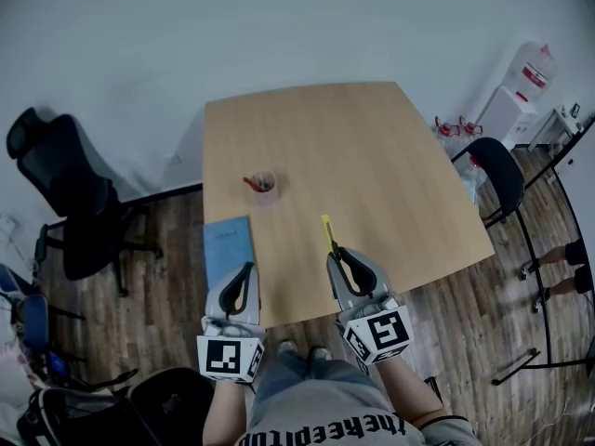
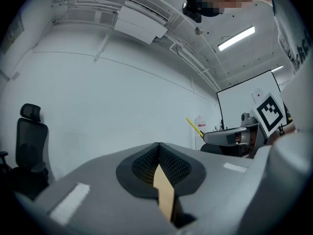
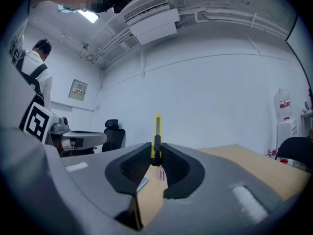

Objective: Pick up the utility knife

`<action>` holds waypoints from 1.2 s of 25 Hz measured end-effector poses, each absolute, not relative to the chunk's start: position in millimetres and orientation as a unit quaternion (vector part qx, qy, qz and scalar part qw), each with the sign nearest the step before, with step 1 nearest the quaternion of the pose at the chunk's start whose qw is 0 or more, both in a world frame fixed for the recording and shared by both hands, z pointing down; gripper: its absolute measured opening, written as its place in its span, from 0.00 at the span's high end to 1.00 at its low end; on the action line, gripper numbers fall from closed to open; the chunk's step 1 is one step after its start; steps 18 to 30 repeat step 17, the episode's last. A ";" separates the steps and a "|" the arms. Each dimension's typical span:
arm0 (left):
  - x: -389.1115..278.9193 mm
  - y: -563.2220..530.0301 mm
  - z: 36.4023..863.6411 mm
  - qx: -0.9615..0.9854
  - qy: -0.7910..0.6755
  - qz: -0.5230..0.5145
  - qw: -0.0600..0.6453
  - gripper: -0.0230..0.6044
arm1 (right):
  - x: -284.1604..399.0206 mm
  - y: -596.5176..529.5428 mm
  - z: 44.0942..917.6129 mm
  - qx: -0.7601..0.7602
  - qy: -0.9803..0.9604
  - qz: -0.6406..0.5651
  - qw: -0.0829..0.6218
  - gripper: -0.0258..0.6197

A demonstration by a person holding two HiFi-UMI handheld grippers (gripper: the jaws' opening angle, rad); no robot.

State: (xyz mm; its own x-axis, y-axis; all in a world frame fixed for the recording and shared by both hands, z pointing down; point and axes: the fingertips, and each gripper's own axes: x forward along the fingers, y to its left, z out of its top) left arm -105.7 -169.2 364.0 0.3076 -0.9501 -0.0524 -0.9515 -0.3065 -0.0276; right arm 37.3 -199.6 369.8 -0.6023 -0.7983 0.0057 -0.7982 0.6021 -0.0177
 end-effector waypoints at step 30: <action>-114.0 -171.6 361.7 -0.803 0.595 0.019 0.030 0.93 | 32.5 -203.3 362.6 -0.446 0.895 0.002 0.021 0.86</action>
